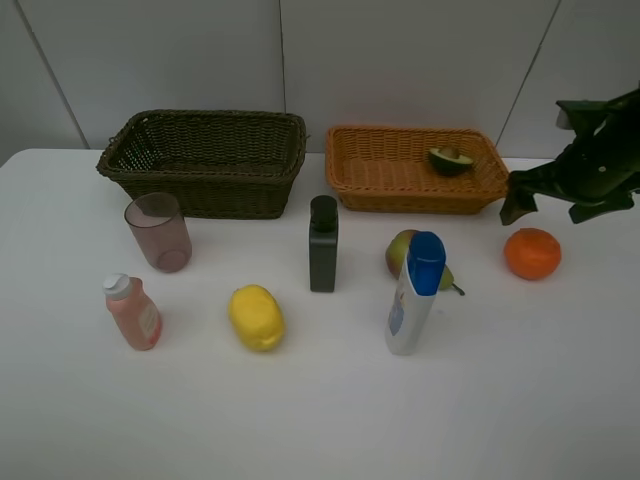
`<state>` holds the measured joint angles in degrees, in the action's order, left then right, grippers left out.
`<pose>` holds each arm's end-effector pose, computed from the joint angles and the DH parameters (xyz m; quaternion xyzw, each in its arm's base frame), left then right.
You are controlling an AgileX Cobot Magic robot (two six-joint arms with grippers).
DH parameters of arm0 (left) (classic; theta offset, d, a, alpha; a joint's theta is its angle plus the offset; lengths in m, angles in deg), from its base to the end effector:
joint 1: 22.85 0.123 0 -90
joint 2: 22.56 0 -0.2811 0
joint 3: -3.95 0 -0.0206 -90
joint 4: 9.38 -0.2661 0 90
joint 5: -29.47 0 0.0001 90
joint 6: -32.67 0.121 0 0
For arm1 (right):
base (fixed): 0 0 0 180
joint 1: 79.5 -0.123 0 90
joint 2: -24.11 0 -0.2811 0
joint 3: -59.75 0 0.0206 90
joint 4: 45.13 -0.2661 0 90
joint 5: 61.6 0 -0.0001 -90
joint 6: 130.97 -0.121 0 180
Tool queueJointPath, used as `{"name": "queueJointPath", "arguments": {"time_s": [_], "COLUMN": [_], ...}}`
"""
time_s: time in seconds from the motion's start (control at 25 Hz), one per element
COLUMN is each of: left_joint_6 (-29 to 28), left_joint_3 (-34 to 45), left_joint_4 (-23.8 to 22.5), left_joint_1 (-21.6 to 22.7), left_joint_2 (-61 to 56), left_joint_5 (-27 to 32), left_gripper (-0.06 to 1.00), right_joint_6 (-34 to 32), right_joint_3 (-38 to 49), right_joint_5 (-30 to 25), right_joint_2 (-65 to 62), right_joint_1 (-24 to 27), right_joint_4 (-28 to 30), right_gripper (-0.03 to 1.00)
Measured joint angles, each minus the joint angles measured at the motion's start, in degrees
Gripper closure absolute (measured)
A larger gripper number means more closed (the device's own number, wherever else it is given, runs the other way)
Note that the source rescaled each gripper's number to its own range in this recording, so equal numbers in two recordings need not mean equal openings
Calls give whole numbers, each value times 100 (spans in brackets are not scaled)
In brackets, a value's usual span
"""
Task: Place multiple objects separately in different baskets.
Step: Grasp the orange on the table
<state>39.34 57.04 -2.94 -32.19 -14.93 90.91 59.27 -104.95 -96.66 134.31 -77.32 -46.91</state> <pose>0.0429 -0.0191 0.2445 0.1221 0.8653 -0.0674 0.4814 0.3657 -0.0118 0.1349 -0.0583 0.9839 -0.0074 0.1690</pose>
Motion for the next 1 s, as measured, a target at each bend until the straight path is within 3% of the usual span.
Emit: {"name": "queueJointPath", "arguments": {"time_s": [1.0], "left_joint_6": [0], "left_joint_3": [0], "left_joint_4": [2], "left_joint_1": [0], "left_joint_2": [0], "left_joint_5": [0], "left_gripper": [-5], "right_joint_6": [-297], "right_joint_3": [0], "right_joint_5": [437], "right_joint_2": [1103], "right_joint_1": [0], "right_joint_4": [-161], "right_gripper": [-3]}}
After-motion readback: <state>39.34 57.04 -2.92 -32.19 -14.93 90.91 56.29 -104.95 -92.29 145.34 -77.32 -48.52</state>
